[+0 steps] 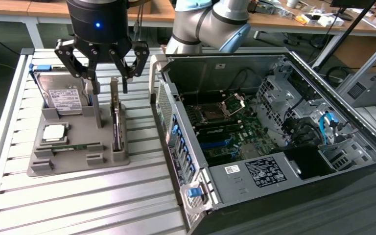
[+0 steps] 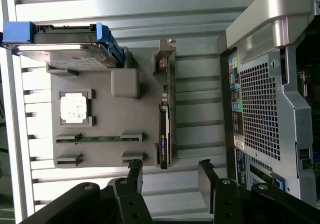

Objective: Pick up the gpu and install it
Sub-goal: 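Pick up the gpu and move the gpu toward the slot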

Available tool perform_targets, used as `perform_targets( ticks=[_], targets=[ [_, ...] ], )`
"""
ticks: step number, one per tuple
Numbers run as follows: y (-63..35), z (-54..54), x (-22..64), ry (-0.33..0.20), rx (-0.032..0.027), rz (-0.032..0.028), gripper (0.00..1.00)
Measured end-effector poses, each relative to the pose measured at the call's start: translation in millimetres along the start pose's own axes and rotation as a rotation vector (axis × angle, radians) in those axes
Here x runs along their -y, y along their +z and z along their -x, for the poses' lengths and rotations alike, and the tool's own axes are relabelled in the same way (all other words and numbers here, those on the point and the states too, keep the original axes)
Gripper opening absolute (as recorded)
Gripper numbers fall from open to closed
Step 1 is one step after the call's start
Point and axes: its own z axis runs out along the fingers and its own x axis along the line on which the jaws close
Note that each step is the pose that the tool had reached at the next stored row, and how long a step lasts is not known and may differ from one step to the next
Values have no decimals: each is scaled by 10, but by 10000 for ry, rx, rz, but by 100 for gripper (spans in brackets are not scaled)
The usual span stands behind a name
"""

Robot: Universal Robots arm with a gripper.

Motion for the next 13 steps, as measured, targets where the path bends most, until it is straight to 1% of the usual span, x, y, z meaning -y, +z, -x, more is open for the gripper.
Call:
perform_targets(
  ticks=[13],
  targets=[
    [36,-1,2,0,0,0,57]
  ],
)
